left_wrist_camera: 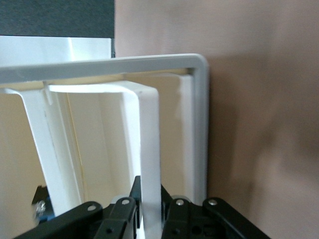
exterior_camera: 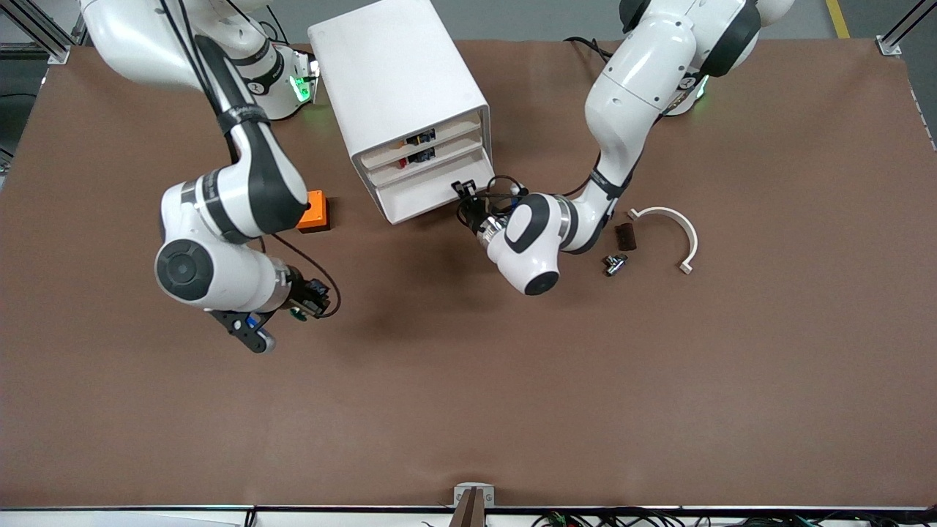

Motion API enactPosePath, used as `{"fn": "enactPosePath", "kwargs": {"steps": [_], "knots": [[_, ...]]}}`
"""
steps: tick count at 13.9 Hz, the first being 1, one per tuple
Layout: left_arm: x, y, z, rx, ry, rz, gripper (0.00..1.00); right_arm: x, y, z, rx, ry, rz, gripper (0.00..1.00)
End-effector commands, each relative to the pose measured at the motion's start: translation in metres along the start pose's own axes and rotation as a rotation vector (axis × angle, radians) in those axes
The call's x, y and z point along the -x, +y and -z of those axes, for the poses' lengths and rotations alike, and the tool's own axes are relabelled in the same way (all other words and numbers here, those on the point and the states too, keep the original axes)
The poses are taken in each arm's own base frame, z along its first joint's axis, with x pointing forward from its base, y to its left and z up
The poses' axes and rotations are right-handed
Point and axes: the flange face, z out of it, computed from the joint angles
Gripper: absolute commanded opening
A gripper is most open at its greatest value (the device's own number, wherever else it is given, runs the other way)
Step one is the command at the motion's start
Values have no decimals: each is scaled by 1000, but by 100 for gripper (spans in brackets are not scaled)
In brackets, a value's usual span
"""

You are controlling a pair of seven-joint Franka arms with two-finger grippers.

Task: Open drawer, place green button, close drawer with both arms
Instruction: 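Pull the drawer open with the left gripper while the right gripper carries the button, then lower the green button into the open drawer and open the right gripper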

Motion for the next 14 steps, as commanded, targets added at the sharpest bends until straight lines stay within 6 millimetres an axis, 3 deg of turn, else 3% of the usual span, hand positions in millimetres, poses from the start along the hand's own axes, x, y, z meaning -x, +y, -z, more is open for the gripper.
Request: {"fn": "enactPosePath", "kwargs": {"steps": [1,2,4,6,7,8,11,14], "knots": [[7,23,50,71,-91,-103,0,49,-11,15,-4,4,-112,1],[5,33,60,84,-114,-113,0,69,-19,11,2,3,-144,1],[5,41,62,110,-131,-161,5,106,-30,8,-8,-34,-196,2],[6,41,62,116,-137,-169,54,150,-42,-2,7,-25,-210,3],[5,40,64,115,-139,-162,89,163,-45,-4,6,-22,-236,2],[5,37,65,116,-131,-165,99,174,-48,-8,3,-17,-259,2],[9,27,75,141,-123,-198,100,212,-55,-44,-5,3,-298,2],[-1,26,114,243,-88,-201,100,230,-55,-79,-23,16,-318,2]]}}
